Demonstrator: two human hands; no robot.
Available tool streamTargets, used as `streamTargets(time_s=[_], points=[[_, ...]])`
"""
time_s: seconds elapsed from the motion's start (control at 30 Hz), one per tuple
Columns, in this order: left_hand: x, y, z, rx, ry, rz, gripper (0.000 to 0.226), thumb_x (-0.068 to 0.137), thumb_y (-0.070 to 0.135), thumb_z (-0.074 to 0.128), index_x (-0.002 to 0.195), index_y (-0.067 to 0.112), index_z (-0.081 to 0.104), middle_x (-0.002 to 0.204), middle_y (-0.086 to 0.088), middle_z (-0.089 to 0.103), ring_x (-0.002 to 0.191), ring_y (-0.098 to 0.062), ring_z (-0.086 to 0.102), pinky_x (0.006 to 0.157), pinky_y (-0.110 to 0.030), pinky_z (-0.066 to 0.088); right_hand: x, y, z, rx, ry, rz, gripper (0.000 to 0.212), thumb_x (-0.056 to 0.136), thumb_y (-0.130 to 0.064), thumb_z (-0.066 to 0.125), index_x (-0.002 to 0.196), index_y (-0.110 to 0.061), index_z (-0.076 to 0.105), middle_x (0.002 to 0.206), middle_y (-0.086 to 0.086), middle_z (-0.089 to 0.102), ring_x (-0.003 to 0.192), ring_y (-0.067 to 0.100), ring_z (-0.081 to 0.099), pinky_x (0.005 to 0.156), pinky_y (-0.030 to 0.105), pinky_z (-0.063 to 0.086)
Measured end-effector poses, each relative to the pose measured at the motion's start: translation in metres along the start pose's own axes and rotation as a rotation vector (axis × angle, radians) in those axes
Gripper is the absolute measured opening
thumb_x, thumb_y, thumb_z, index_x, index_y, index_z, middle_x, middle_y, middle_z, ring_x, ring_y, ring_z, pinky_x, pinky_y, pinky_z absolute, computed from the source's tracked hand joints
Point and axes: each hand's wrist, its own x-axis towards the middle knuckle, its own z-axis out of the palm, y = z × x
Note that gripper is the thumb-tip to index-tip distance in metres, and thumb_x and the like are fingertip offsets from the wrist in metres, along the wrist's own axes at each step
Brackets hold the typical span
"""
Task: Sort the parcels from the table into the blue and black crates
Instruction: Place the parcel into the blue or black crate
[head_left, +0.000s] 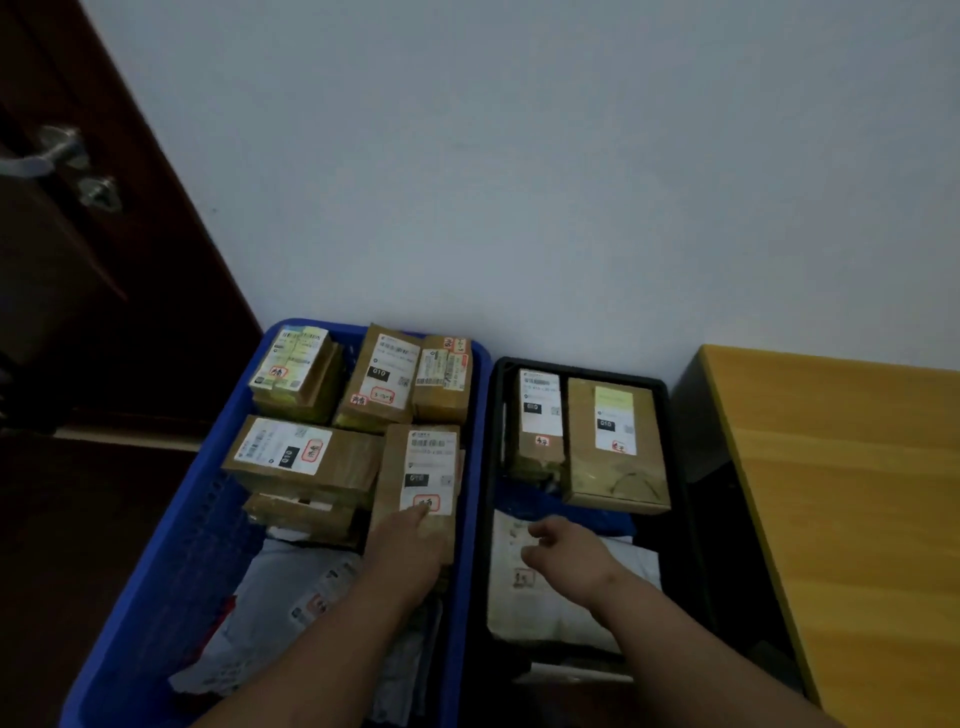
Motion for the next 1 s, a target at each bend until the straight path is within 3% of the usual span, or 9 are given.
streamTargets(time_s=[0.13,0.27,0.4,0.47,0.7,1.0], points=[[-0.021,0.045,0.035,0.124,-0.051,0.125,0.051,0.099,0.026,0.052,0.147,0.015,0.041,0.149,-0.008,0.041,0.128,-0.024,0.046,0.098,-0.026,0.04,-0.025,0.033,-0.045,-0.019,0.13,-0.033,0.047,0.098,-0.029,0.056,0.143,-0.016,0.046,0.142,0.005,0.05,0.125,0.017,0.051,0.09,0.019,0.039],[-0.042,0.087,0.101,0.194,-0.09,0.205,0.049,0.099,0.029,0.053,0.145,0.018,0.042,0.144,-0.007,0.047,0.115,-0.019,0.054,0.082,-0.022,0.045,-0.057,0.096,-0.093,-0.053,0.27,-0.026,0.049,0.096,-0.039,0.057,0.138,-0.016,0.052,0.141,0.004,0.052,0.124,0.019,0.052,0.099,0.026,0.043],[-0.078,0.131,0.193,0.258,-0.168,0.295,0.042,0.097,0.033,0.054,0.137,0.02,0.052,0.136,-0.002,0.054,0.118,-0.021,0.054,0.1,-0.035,0.047,-0.102,0.19,-0.156,-0.132,0.354,0.028,0.049,0.096,-0.045,0.052,0.137,-0.017,0.053,0.139,0.005,0.052,0.122,0.024,0.055,0.09,0.027,0.044],[-0.094,0.151,0.244,0.307,-0.235,0.333,0.045,0.097,0.034,0.054,0.138,0.018,0.051,0.138,0.0,0.053,0.122,-0.02,0.053,0.104,-0.035,0.044,-0.127,0.24,-0.192,-0.158,0.37,0.068,0.051,0.098,-0.046,0.05,0.141,-0.018,0.05,0.144,0.006,0.045,0.126,0.025,0.05,0.101,0.034,0.044],[-0.157,0.229,0.411,0.519,-0.322,0.44,0.047,0.101,0.033,0.049,0.145,0.018,0.041,0.15,0.0,0.04,0.134,-0.02,0.042,0.109,-0.033,0.038,-0.201,0.394,-0.287,-0.166,0.532,0.275,0.048,0.1,-0.048,0.044,0.139,-0.022,0.049,0.143,0.003,0.043,0.122,0.024,0.05,0.102,0.04,0.045],[-0.165,0.273,0.53,0.685,-0.362,0.545,0.045,0.098,0.034,0.051,0.14,0.017,0.049,0.146,-0.002,0.047,0.133,-0.018,0.045,0.11,-0.03,0.035,-0.21,0.499,-0.344,-0.065,0.522,0.337,0.047,0.1,-0.045,0.043,0.139,-0.021,0.049,0.14,0.003,0.044,0.121,0.023,0.049,0.1,0.035,0.045]])
